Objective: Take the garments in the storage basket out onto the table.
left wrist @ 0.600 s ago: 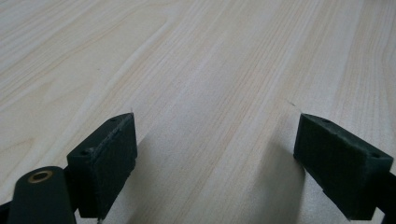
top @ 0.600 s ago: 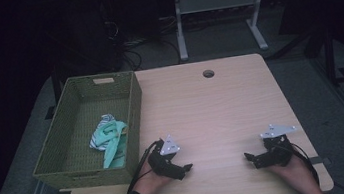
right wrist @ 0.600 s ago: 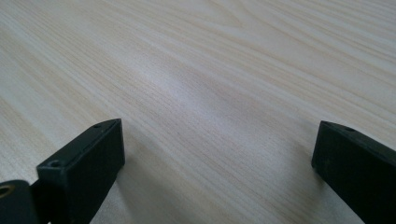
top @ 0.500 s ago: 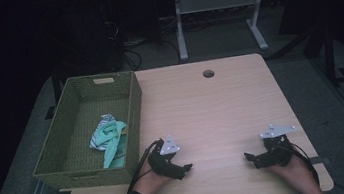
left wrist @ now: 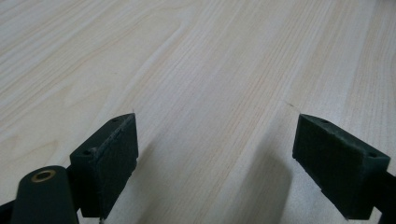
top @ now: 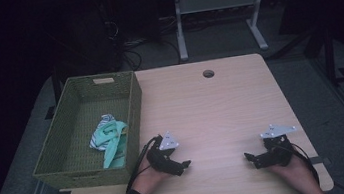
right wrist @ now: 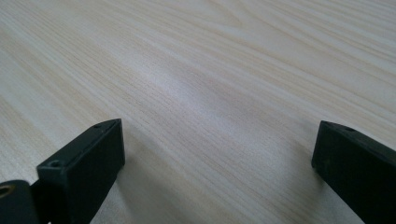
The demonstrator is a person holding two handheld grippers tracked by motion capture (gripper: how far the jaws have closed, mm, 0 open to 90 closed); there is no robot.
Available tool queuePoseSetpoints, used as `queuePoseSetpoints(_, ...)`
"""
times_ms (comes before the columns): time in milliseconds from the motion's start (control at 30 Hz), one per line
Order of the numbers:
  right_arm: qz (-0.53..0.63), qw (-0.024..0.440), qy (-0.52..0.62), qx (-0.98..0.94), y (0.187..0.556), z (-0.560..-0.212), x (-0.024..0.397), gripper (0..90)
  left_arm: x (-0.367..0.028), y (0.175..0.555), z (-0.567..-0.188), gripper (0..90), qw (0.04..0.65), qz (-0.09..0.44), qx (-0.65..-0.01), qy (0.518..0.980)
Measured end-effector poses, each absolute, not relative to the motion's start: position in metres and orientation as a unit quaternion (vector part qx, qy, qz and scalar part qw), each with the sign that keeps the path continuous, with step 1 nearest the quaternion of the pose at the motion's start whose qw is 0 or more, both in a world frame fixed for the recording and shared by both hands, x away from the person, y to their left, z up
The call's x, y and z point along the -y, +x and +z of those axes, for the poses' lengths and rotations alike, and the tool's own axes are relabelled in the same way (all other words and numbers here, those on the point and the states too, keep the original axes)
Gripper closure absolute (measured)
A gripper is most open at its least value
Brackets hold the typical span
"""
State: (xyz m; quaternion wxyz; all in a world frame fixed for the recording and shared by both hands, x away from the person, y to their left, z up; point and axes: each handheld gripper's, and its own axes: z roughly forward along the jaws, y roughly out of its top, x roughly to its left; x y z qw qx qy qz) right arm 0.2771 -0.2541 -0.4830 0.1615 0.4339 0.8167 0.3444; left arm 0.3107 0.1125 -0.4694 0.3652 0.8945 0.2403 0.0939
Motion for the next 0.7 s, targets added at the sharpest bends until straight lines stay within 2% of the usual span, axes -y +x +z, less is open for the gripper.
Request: queuePoseSetpoints(700,0.344,0.164,0.432,-0.818,0.277,-0.483,0.254,2.0,-0.117,0.313,-0.456,13.8,0.378,0.091,-0.246,0.888)
